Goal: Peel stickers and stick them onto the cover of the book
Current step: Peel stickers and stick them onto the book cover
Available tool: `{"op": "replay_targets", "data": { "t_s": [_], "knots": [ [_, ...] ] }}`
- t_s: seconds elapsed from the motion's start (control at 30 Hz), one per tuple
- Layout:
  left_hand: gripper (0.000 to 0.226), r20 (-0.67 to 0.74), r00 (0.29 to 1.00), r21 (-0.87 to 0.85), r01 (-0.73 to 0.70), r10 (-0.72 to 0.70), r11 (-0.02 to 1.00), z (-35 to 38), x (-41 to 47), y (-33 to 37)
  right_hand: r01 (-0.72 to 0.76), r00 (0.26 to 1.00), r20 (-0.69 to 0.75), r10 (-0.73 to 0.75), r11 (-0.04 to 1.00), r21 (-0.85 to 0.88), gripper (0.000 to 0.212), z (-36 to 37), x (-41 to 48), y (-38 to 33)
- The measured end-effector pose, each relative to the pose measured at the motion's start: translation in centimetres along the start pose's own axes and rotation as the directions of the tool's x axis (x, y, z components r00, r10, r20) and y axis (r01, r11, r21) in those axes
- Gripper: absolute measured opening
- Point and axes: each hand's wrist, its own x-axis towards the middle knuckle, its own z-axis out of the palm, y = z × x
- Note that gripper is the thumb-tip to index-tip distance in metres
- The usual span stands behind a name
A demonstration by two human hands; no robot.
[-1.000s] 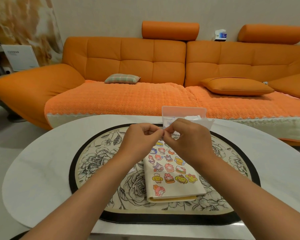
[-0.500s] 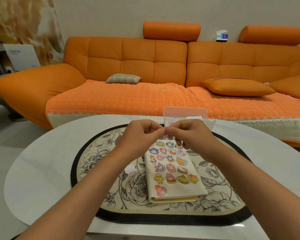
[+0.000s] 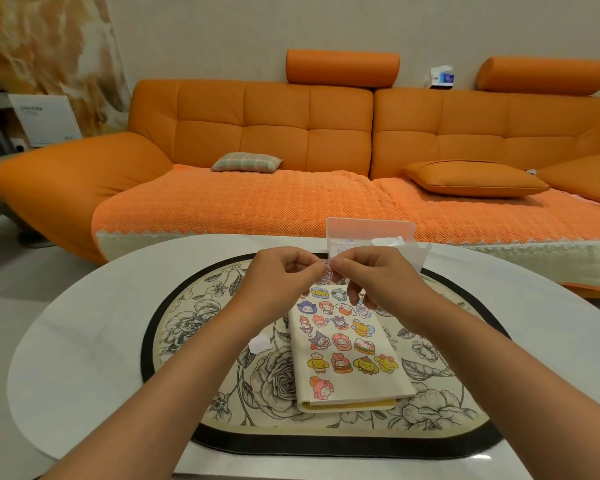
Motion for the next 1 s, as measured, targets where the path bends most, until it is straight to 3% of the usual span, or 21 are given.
{"op": "replay_targets", "data": {
  "t_s": [0.13, 0.67, 0.83, 1.0],
  "knots": [
    [0.006, 0.049, 0.999, 0.0, -0.017, 0.017, 1.0, 0.0, -0.1, 0.2, -0.019, 1.0, 0.019, 0.018, 0.997, 0.077, 0.019, -0.3, 0.0, -0.2],
    [0.011, 0.03, 0.996, -0.049, 0.083, -0.082, 0.995, 0.6, -0.3, 0.2, 0.017, 0.999, 0.03, -0.016, 0.999, -0.036, 0.017, -0.4, -0.1, 0.0],
    [0.011, 0.006, 0.996, -0.053, 0.085, -0.085, 0.995, 1.0, -0.4, 0.3, 0.039, 0.999, 0.038, -0.034, 0.988, -0.146, 0.027, -0.5, -0.2, -0.2],
    [0.01, -0.025, 0.997, 0.022, 0.069, -0.068, 0.997, 1.4, -0.8, 0.1, 0.113, 0.994, 0.028, -0.11, 0.933, -0.341, 0.023, 0.1, -0.4, 0.0]
  ]
}}
